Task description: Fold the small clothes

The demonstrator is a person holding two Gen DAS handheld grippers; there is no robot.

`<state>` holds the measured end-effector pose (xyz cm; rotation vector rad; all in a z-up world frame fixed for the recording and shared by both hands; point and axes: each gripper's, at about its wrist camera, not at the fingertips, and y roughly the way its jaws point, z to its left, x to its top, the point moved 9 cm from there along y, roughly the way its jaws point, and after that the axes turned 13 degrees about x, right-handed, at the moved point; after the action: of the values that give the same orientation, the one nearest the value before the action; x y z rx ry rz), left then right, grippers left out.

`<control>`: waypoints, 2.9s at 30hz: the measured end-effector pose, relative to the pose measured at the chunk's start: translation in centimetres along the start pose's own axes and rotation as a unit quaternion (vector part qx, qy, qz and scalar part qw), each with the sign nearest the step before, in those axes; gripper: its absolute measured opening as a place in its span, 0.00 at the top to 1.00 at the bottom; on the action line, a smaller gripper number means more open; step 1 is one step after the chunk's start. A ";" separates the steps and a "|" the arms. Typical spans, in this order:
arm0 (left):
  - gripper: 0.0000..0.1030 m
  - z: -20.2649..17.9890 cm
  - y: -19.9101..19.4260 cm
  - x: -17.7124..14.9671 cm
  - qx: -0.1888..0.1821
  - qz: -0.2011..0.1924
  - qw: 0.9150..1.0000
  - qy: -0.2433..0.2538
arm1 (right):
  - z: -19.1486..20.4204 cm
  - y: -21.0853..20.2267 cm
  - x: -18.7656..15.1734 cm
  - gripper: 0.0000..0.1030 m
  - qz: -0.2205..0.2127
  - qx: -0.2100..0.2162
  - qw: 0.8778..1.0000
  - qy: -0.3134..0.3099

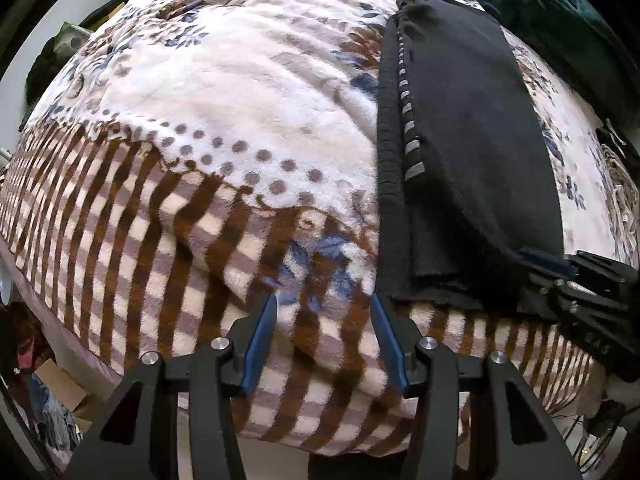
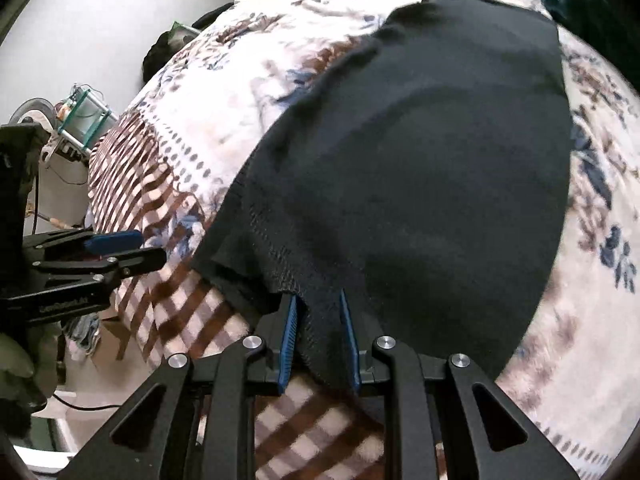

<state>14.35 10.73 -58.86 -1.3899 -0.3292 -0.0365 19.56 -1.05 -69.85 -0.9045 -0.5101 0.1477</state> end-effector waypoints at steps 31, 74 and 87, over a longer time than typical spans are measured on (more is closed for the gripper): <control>0.55 -8.8 2.6 3.7 -0.017 -0.050 0.984 0.167 | -3.8 0.1 0.4 0.97 -0.044 0.150 0.959 0.235; 0.97 -1.2 2.6 1.6 -0.076 -0.006 0.997 0.022 | -7.4 -6.8 -4.1 0.96 -0.059 0.116 0.942 0.309; 0.53 -5.1 4.1 9.7 -0.166 0.051 0.983 -0.055 | -10.8 -6.2 -5.7 0.93 -0.061 0.146 0.901 0.405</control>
<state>25.56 8.16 -61.12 -1.7423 -0.3539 0.0736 19.27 -14.48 -72.50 -0.5630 0.2344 -0.2614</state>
